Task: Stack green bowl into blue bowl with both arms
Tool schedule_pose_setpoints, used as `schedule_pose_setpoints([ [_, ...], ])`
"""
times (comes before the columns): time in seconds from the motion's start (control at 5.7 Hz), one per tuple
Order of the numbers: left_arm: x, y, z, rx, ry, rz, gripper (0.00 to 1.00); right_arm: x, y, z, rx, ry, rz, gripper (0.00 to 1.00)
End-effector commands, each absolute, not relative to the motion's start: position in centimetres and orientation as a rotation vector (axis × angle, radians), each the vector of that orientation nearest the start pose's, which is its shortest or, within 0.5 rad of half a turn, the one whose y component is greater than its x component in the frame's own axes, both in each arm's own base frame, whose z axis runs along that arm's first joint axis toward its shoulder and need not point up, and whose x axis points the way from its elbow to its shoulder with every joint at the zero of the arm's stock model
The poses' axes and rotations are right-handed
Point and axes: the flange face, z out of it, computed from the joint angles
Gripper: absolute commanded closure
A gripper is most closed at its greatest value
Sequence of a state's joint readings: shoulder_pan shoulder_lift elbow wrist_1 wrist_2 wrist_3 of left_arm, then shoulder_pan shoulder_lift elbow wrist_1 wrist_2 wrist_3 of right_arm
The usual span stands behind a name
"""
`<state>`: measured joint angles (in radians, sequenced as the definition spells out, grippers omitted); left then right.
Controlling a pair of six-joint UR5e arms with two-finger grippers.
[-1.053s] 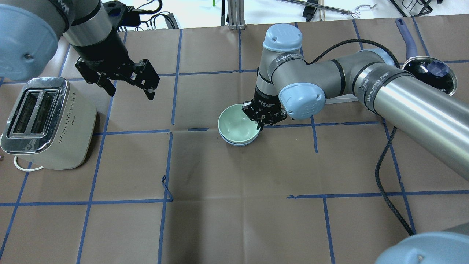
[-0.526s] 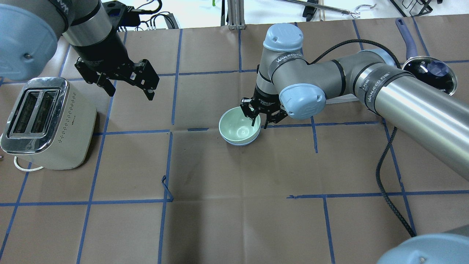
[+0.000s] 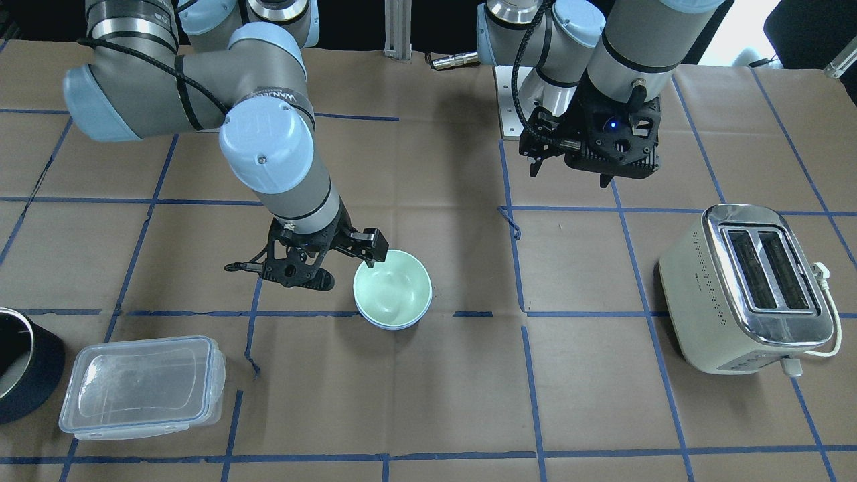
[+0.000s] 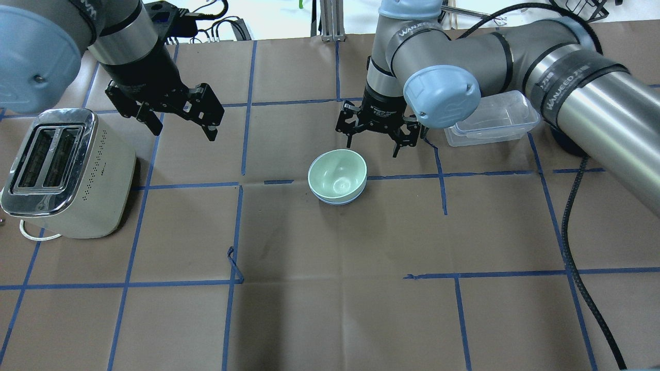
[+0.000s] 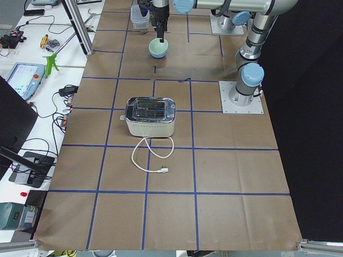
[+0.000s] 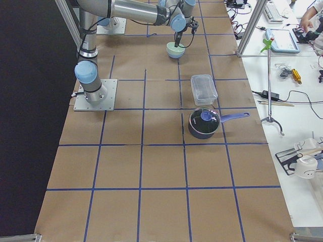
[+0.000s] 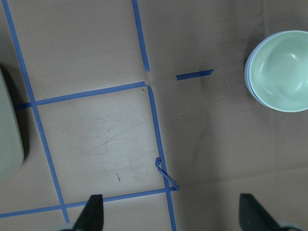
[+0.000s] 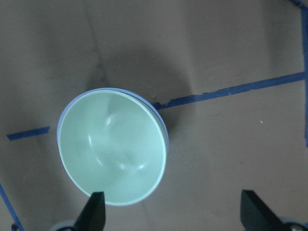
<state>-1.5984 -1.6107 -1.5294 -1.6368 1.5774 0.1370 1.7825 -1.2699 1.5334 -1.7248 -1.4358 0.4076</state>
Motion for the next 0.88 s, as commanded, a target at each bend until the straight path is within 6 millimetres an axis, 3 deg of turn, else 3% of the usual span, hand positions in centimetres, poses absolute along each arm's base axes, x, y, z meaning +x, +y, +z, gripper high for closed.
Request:
schedule_pose_setpoints([
  [0.0, -14.7, -49.8, 48.2, 0.260, 3.128, 0.101, 0.02, 20.1, -51.9, 43.1, 0.167, 3.089, 0.248, 0.00],
  [0.18, -14.7, -49.8, 48.2, 0.262, 3.128, 0.101, 0.02, 16.1, -50.2, 45.9, 0.142, 3.123, 0.264, 0.00],
  [0.35, -14.7, -49.7, 48.3, 0.262, 3.128, 0.097, 0.02, 14.5, -49.1, 47.4, 0.153, 3.124, 0.265, 0.00],
  [0.7, -14.7, -49.6, 48.6, 0.262, 3.128, 0.089, 0.02, 14.3, -48.1, 48.2, 0.160, 3.122, 0.268, 0.00],
])
